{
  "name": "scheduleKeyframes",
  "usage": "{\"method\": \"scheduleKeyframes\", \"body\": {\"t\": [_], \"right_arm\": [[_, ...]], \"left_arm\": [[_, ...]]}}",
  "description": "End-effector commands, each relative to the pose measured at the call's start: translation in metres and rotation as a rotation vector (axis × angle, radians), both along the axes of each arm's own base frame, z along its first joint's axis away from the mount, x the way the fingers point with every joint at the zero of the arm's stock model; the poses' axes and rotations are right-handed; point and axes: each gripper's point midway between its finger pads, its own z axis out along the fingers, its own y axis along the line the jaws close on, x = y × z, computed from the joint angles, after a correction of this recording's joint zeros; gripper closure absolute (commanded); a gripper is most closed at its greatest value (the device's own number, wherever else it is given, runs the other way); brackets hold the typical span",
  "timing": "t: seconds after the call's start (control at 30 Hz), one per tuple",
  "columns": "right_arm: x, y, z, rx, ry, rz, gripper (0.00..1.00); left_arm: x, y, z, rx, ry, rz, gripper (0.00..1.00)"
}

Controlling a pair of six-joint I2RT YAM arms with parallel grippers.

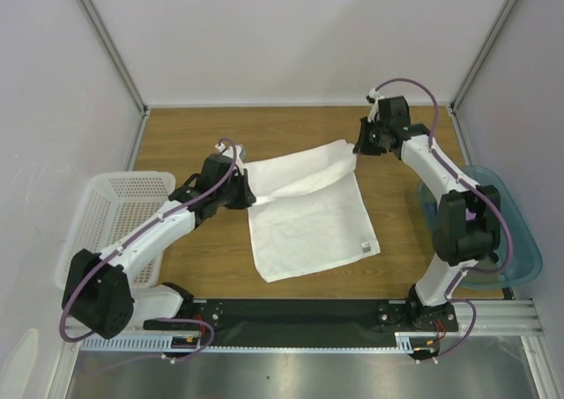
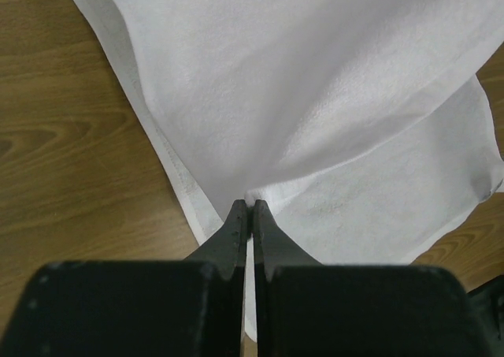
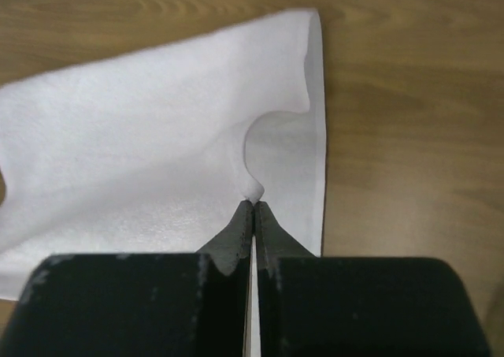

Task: Fold and stack the towels
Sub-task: Fold the towel

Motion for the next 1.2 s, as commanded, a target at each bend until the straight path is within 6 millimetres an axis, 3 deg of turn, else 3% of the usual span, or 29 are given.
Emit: {"method": "scheduleKeyframes", "body": {"t": [0.0,0.07,0.1,0.13,0.17,0.2,0.37,0.57,0.83,1.03,1.17], "right_arm": [[-0.046,-0.02,-0.03,-0.047,0.146,-0.068,1.0],[-0.064,-0.02,-0.029,-0.029,0.174,-0.074,1.0],[-0.078,-0.023,-0.043,-0.032,0.218,-0.079,1.0],[-0.105,-0.028,-0.05,-0.033,0.267,-0.098,1.0],[-0.106,-0.028,-0.044,-0.028,0.251,-0.105,1.0],[-0.117,-0.032,-0.052,-0.036,0.289,-0.118,1.0],[-0.144,-0.04,-0.052,-0.053,0.336,-0.142,1.0],[-0.165,-0.045,-0.045,-0.058,0.358,-0.151,1.0],[-0.186,-0.052,-0.057,-0.092,0.415,-0.148,1.0],[-0.199,-0.058,-0.054,-0.115,0.425,-0.156,1.0],[-0.204,-0.057,-0.043,-0.087,0.398,-0.158,1.0]], "left_arm": [[-0.017,0.004,0.002,-0.04,0.037,0.029,1.0],[-0.024,0.008,0.001,-0.046,0.049,0.042,1.0],[-0.026,0.009,0.002,-0.05,0.053,0.045,1.0],[-0.039,0.005,0.001,-0.089,0.087,0.027,1.0],[-0.041,0.005,-0.002,-0.086,0.094,0.027,1.0],[-0.046,0.007,-0.004,-0.089,0.112,0.032,1.0],[-0.061,0.011,-0.012,-0.089,0.157,0.037,1.0],[-0.075,0.006,-0.004,-0.141,0.15,0.02,1.0],[-0.103,-0.008,-0.005,-0.128,0.149,-0.059,1.0],[-0.119,-0.014,-0.012,-0.081,0.144,-0.09,1.0],[-0.125,-0.01,-0.012,-0.049,0.131,-0.087,1.0]]}}
